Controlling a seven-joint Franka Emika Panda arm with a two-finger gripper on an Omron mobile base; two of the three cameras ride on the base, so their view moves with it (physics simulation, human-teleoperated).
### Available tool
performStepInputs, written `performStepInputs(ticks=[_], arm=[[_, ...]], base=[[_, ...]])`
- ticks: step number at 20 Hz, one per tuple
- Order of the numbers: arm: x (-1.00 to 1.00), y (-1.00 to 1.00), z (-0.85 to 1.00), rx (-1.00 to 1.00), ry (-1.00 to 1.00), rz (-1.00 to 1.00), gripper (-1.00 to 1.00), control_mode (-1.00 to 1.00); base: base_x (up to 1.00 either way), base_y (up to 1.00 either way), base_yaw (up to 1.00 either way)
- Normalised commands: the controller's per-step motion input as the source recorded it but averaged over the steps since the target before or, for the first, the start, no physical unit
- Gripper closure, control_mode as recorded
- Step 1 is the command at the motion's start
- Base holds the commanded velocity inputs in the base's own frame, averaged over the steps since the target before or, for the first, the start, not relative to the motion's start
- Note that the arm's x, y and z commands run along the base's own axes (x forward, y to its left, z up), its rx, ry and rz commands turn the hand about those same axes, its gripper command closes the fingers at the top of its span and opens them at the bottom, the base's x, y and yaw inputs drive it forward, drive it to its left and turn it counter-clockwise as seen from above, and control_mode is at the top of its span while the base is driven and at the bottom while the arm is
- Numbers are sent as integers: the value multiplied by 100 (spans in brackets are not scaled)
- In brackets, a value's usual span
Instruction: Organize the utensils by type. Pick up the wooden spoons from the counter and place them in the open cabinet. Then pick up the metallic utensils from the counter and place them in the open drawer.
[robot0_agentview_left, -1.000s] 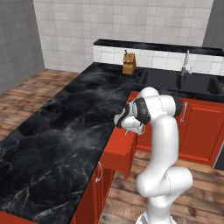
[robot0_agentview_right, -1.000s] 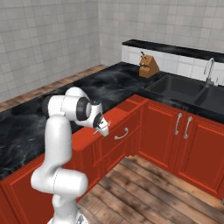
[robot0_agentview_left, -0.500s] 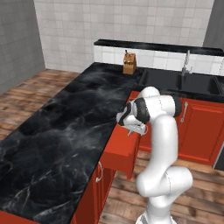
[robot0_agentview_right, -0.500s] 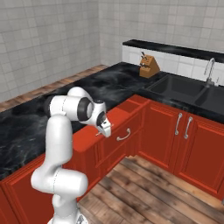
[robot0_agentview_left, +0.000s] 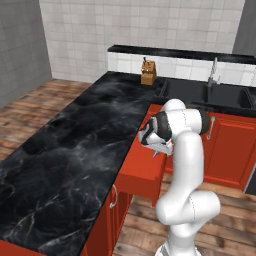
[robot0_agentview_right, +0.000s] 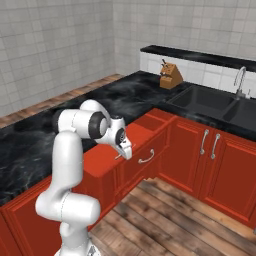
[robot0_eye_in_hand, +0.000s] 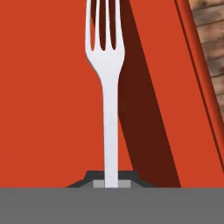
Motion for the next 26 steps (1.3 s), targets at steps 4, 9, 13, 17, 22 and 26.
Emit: performStepInputs(ticks=[4,9,13,17,22,26], arm=[[-37,-56,-54,-4,0,0,100,-100],[-37,-58,-53,-1,0,-1,100,-100],[-42,-62,-52,0,0,-1,100,-100],[-45,-66,-52,0,0,-1,100,-100],[-44,-64,-55,0,0,-2,100,-100],[-41,-61,-59,0,0,-2,100,-100]], base=[[0,0,0],[0,0,0],[0,0,0],[0,0,0],[0,0,0],[0,0,0]])
